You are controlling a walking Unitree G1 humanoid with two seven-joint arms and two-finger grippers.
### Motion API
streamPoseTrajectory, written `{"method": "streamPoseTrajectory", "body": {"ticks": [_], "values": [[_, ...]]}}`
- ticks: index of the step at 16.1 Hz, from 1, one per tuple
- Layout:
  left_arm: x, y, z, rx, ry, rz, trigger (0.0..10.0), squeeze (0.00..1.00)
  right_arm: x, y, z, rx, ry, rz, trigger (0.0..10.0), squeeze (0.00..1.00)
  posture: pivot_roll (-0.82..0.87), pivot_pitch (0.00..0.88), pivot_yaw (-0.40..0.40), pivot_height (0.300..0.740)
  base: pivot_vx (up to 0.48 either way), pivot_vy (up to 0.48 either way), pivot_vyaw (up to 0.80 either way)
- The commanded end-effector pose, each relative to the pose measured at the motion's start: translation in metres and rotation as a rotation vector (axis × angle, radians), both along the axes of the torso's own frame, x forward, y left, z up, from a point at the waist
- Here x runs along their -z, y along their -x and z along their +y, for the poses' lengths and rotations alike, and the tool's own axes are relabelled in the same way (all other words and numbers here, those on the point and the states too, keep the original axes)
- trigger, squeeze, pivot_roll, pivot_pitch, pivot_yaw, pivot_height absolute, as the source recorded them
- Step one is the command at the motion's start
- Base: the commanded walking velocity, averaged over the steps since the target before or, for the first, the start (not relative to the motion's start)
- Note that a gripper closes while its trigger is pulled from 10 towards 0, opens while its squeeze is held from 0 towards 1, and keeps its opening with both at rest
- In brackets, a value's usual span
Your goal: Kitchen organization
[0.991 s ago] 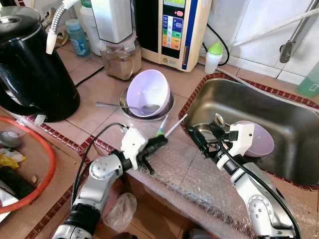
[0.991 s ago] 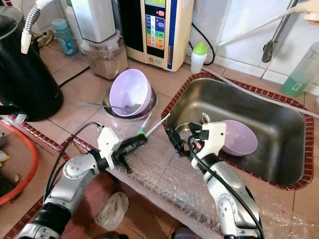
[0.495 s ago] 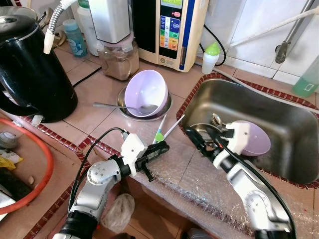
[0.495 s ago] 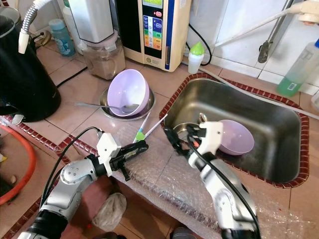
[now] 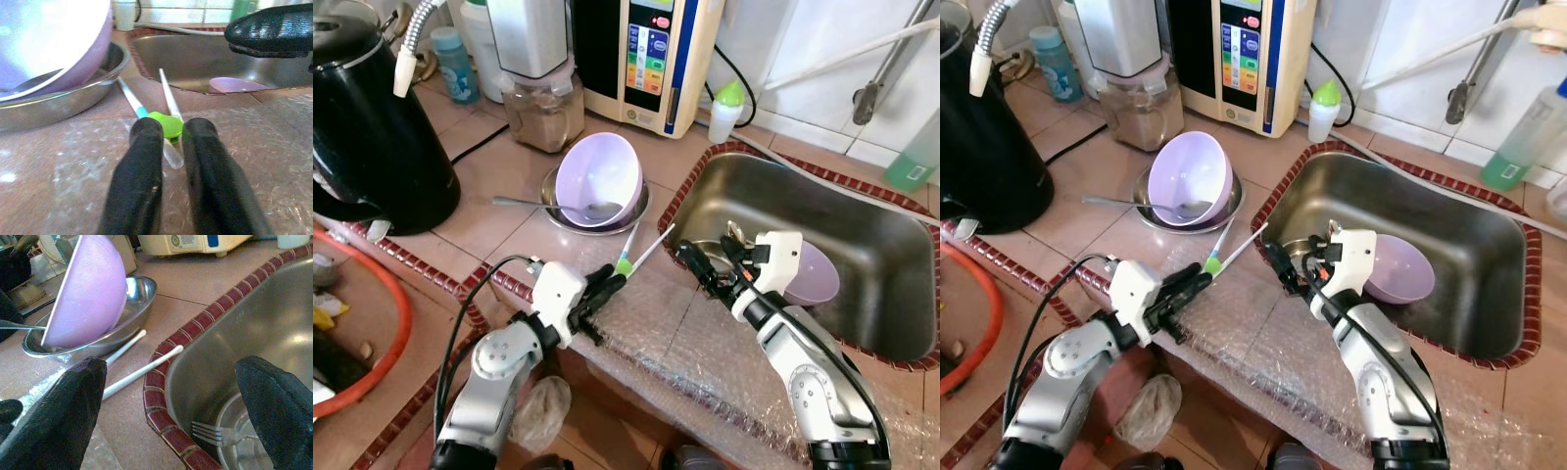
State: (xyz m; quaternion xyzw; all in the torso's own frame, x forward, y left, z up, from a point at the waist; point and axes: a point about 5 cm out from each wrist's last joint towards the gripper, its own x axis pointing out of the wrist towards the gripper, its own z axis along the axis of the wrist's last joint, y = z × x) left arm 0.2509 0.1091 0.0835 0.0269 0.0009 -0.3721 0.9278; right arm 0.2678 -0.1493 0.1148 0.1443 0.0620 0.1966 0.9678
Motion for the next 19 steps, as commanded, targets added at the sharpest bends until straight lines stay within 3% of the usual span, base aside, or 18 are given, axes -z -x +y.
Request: {"method": "streamPoseTrajectory", "body": {"ticks": [1,3,6,13,19], "values": [[0.002,0.003,0.002,-0.03,-0.018,0.017,10.0,1.0,-0.005,0.0,0.0,0.021,0.017,-0.028,10.0,0.0,-0.12,0.07,-0.017,0.74,0.0,0.0,0.0],[0.004,0.011,-0.006,-0.044,-0.026,0.051,10.0,1.0,-0.002,0.002,-0.004,0.056,0.031,-0.025,10.0,0.0,-0.12,0.077,-0.018,0.74,0.0,0.0,0.0],[-0.005,0.01,-0.016,-0.079,-0.045,0.059,10.0,1.0,0.0,0.006,-0.006,0.065,0.049,-0.029,10.0,0.0,-0.12,0.089,-0.023,0.74,0.0,0.0,0.0],[-0.009,-0.019,-0.018,-0.226,-0.093,0.047,10.0,1.0,0.004,0.018,-0.007,0.051,0.072,-0.009,10.0,0.0,-0.14,0.106,-0.025,0.74,0.0,0.0,0.0],[-0.013,-0.03,-0.033,-0.151,-0.094,0.054,10.0,1.0,0.005,0.022,-0.007,0.058,0.079,-0.007,10.0,0.0,-0.15,0.097,-0.007,0.74,0.0,0.0,0.0]]}}
